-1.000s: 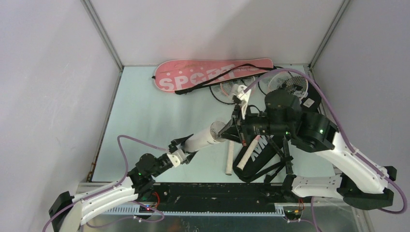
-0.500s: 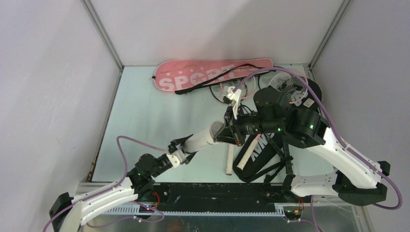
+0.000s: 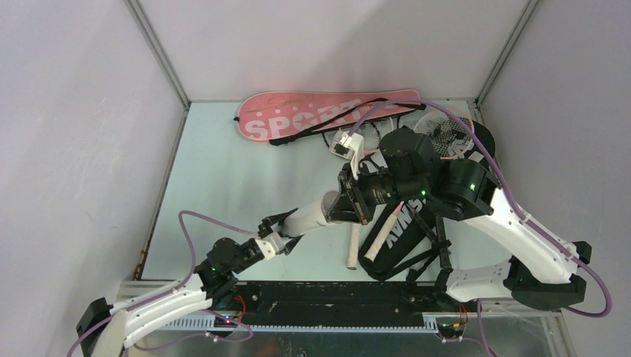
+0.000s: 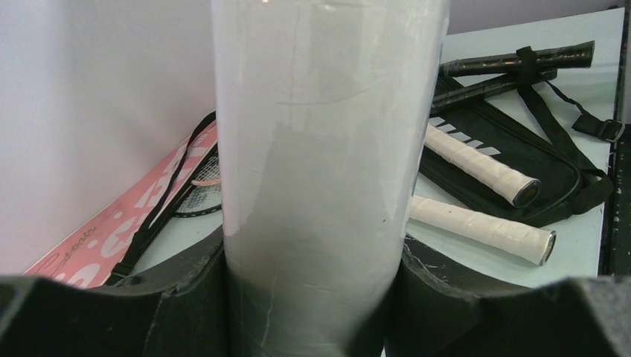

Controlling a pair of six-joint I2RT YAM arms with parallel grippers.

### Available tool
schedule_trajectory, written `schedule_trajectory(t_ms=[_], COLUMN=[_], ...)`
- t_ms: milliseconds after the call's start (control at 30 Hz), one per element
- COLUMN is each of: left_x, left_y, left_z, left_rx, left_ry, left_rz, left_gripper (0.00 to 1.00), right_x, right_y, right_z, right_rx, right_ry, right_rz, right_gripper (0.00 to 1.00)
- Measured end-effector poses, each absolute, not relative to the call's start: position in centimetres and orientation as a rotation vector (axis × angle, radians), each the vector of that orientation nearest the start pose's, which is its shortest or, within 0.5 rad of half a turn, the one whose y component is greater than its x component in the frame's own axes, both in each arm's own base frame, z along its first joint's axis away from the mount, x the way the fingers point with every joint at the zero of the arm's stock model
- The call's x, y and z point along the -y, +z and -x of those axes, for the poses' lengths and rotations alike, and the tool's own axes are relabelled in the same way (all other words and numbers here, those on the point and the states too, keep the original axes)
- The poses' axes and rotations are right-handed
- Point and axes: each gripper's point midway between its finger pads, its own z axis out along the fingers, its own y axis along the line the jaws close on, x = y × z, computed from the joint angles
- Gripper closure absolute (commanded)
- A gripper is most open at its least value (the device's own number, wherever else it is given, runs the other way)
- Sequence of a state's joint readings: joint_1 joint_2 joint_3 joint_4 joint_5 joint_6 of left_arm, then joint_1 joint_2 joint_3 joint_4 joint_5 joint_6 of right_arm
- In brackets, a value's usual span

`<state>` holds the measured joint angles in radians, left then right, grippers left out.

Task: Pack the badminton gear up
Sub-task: Close the lid on the shuttle tube.

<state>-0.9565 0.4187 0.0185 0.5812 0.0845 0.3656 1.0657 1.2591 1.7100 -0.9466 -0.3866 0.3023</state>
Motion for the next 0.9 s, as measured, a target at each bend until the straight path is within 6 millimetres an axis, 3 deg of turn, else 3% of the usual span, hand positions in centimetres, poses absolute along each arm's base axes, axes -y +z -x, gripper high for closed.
schedule_trajectory(t_ms=[300,567,900], left_x=[23.2,23.5,24.0], left_y=[18.7,19.1,20.6], left_z=[-15.7,-15.4,-15.3], left_rx=[-1.05,-1.033,-1.006], left_ry=[-0.575,-0.597,-0.663], left_rz=[-0.94,-0.938,-0.872], left_gripper=[0.9,0.9,0.9], right_x=[-32.0,-32.1,-33.4], right_y=[37.7,38.4,41.2], right_z=[-8.3,-8.6,-8.6], right_rx=[-2.021,-1.994,-1.872], right_ry=[1.215,1.234,1.35], right_rz=[1.098,1.096,1.167], right_gripper=[0.69,0.67,0.68])
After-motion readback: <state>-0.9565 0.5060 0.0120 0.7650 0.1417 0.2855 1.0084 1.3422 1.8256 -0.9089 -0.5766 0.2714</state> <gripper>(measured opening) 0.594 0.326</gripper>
